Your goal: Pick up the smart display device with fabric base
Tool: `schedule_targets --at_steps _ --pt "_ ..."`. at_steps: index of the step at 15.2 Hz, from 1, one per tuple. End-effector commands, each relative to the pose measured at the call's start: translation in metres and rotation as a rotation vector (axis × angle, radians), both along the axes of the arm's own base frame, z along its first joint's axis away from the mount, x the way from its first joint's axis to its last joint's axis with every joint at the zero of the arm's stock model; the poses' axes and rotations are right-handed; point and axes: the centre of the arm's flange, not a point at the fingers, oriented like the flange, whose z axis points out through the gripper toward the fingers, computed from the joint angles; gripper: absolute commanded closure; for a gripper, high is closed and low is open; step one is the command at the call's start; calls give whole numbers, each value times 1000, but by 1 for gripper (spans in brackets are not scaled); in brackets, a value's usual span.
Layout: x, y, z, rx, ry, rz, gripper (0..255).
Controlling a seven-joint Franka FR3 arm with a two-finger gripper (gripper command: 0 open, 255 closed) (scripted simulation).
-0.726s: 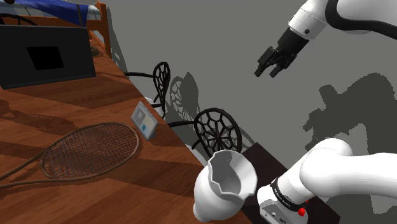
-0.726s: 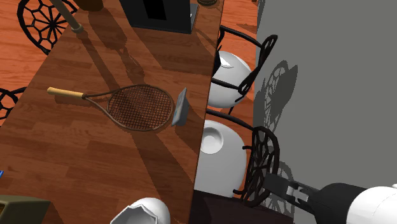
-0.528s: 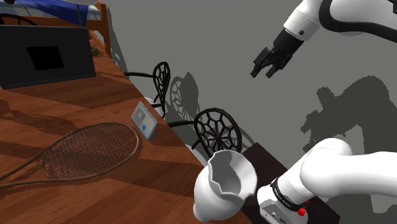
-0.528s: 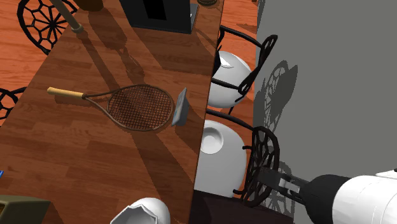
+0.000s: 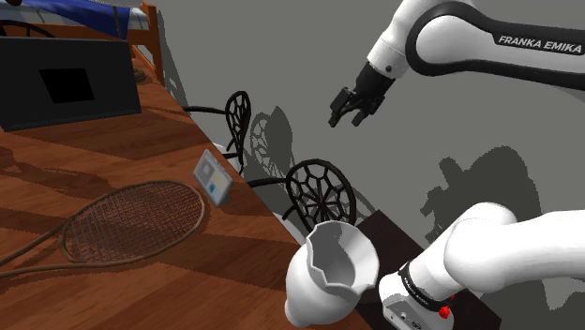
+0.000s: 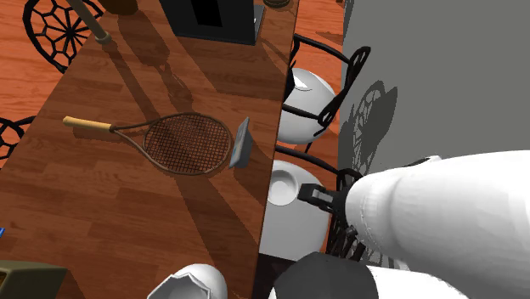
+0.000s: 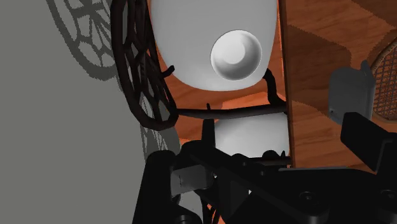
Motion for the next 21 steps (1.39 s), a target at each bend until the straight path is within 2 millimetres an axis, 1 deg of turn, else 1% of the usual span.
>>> schedule_targets --at_steps 1,11,21 --pt "14 16 -15 4 -3 13 0" --pt "84 96 -89 20 -9 74 0" --pt "150 181 -162 37 -14 135 0"
